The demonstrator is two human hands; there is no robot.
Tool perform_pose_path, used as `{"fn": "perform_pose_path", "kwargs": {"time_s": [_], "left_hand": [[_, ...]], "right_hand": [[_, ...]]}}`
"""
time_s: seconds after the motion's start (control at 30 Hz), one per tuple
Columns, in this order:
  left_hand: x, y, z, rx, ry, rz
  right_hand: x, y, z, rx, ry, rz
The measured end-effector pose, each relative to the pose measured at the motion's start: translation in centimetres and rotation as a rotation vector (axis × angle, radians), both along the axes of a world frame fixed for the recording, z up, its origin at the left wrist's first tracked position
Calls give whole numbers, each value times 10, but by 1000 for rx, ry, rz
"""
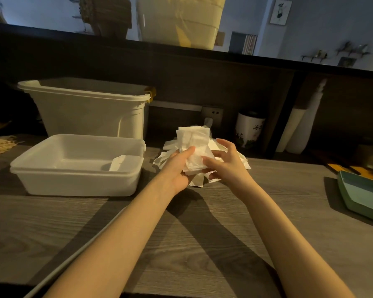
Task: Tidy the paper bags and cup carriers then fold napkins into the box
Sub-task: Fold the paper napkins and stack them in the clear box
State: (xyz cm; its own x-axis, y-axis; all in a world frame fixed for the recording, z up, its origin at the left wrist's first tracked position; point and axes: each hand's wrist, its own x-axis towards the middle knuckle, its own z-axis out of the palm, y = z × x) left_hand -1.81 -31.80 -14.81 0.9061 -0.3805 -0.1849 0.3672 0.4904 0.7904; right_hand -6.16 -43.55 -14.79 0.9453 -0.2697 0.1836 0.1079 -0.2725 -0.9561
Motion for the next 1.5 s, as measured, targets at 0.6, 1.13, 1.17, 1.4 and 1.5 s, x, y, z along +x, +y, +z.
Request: {"fn": "perform_pose_path", "kwargs": {"time_s": [0.6,1.13,1.17,1.4,1.5], "left_hand": [[16,10,2,81,-77,54],[17,9,-3,152,-89,127],[18,8,-3,173,-92,138],[6,4,-2,252,-126,50],[-2,-2,-4,307,-202,-38]], "right_hand": [[2,-53,-22,-721,537,-474],[-3,-39,11,94,-223,-311],[-4,-37,13,160,-234,-267],[-8,-24,15,532,-176,62],[-4,-15,9,523,-131,57]]}}
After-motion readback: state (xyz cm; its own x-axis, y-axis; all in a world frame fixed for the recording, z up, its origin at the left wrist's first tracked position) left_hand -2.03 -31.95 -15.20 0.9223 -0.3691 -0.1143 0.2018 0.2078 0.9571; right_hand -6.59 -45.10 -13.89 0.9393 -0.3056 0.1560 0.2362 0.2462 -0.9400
